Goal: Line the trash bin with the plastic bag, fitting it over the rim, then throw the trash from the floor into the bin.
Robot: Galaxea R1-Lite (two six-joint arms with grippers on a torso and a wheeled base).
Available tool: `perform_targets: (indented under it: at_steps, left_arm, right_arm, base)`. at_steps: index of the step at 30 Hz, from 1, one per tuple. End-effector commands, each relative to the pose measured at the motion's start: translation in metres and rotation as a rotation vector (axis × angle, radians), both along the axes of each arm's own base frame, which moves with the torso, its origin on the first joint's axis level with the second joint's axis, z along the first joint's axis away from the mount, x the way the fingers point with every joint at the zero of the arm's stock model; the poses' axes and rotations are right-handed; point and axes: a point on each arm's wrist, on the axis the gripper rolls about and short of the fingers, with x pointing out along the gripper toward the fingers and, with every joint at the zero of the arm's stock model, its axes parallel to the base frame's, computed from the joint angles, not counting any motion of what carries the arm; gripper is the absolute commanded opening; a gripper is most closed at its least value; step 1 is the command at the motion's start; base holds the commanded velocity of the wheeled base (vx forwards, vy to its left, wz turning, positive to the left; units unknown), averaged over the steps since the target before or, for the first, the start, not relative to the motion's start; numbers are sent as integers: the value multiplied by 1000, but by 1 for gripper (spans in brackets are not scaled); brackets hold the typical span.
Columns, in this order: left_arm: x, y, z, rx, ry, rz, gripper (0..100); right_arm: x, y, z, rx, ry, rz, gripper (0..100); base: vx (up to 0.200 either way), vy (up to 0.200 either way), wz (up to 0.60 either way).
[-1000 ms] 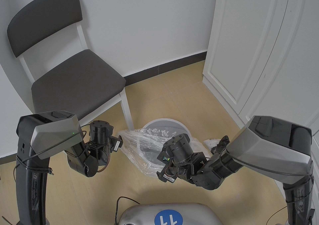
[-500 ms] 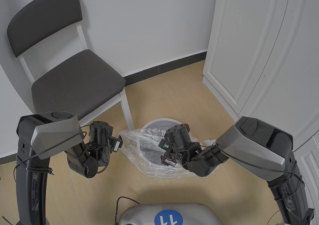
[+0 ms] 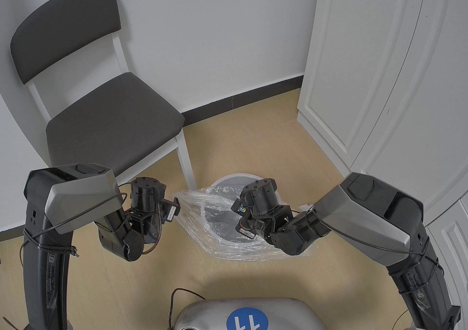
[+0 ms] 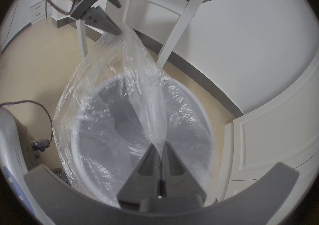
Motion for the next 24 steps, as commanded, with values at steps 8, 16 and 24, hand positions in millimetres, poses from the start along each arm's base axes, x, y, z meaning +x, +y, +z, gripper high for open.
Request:
perform_targets:
  at_steps: [8,16,24]
  left_arm:
    - [-1,0,8,-11,-27,-1,100]
    - [-1,0,8,-11,-28,-1,100]
    - [-2,-2,7,-11,-27,-8,100]
  right_arm:
    - [24,11,36,110,-113,-24,0]
    - [38,7,28,134,-121,-53,0]
    - [62,3,11,148,-142,-86,0]
  base:
    - [0,0,0]
    - [0,0,0]
    - [0,0,0]
